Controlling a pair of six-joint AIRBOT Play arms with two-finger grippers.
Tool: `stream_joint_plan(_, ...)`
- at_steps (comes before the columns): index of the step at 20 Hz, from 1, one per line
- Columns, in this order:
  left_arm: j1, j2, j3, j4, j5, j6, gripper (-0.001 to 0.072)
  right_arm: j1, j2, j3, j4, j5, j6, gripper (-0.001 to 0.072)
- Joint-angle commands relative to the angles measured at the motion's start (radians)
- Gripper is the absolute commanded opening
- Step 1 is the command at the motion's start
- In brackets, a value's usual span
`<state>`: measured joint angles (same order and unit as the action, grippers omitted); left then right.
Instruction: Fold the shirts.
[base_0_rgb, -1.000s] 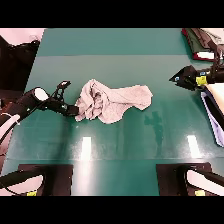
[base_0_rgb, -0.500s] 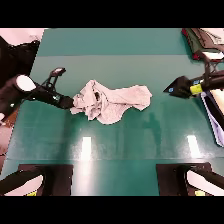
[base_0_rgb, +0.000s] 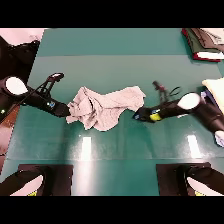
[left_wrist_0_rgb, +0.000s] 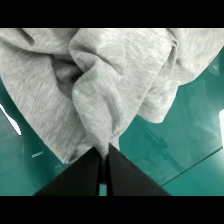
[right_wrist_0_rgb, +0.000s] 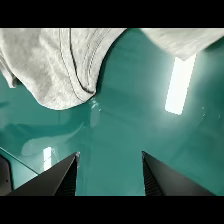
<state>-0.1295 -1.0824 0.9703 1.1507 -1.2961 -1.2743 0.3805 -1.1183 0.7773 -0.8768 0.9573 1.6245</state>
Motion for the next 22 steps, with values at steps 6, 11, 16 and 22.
stream_joint_plan(6,0.0,0.004,-0.025,0.002,-0.005,-0.012,0.0023,0.275,-0.294,0.097,0.081,-0.258,0.058,0.0446)
stream_joint_plan(11,0.0,0.004,-0.025,0.002,-0.003,-0.012,0.0023,0.282,-0.386,0.178,0.072,-0.24,0.058,0.0425)
stream_joint_plan(16,0.0,0.005,-0.025,0.06,-0.005,-0.009,0.0023,0.26,-0.351,0.177,-0.13,-0.142,0.054,0.0013)
stream_joint_plan(22,0.0,0.004,-0.026,0.155,0.011,-0.009,0.0023,0.026,-0.076,0.177,-0.471,0.211,0.063,0.0013)
